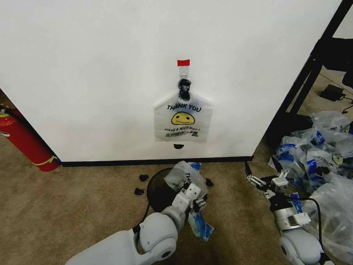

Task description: Pick up the garbage bag from the wall and place it over the trash bin.

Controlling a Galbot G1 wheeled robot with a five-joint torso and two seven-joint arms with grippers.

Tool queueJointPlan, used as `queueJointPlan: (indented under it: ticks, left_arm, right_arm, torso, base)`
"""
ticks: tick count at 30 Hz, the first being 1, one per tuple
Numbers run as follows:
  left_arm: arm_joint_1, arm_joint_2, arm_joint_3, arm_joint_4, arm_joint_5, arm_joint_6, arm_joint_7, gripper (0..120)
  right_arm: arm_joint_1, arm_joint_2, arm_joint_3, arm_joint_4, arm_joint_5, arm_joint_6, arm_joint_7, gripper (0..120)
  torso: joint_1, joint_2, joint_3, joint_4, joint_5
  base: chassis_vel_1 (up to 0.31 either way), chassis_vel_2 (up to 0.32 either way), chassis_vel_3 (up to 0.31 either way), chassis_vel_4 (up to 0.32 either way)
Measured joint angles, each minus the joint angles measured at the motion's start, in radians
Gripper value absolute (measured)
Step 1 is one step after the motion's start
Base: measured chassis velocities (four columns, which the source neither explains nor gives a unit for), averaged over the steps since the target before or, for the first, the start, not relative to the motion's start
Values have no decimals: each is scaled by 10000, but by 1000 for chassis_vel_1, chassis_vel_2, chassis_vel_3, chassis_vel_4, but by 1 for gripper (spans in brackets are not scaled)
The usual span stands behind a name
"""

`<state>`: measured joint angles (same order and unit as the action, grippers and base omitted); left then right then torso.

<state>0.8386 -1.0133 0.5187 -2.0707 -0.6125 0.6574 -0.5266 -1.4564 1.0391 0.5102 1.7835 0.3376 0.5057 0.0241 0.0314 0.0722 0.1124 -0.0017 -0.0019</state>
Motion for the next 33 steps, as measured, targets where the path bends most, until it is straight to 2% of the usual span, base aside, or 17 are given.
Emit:
queueJointPlan:
  ticks: [2, 9, 12, 19, 21, 33]
  left_arm:
    - [13, 0, 6, -32, 0, 35, 0, 41]
    - [-73, -227, 349, 191, 166, 138, 4, 12]
    - [-143, -314, 484, 293, 208, 183, -4, 8]
    - [-275, -346, 542, 438, 331, 211, -46, 7]
    - [-275, -321, 504, 455, 334, 206, -49, 0]
    - [251, -297, -76, 287, 139, -83, -118, 0]
  right_arm:
    - [-12, 10, 0, 25, -9, -3, 0, 100]
    - [-312, 146, 143, 119, -76, 109, -1, 100]
    - [-396, 153, 213, 134, -76, 175, -2, 100]
    - [-462, 174, 290, 162, -76, 265, -2, 100]
    - [-459, 182, 282, 162, -76, 270, -2, 100]
    - [-213, 152, 35, -152, 4, 186, -2, 100]
  torso:
    - [0, 0, 0, 0, 0]
    - [0, 0, 0, 0, 1]
    - [-2, 0, 0, 0, 1]
    - [-1, 0, 0, 1, 0]
    - [-1, 0, 0, 1, 1]
    - [-1, 0, 0, 1, 0]
  base:
    - [0, 0, 0, 0]
    - [0, 0, 0, 0]
    - [0, 0, 0, 0]
    - [0, 0, 0, 0]
    - [0, 0, 0, 0]
    - [0, 0, 0, 0]
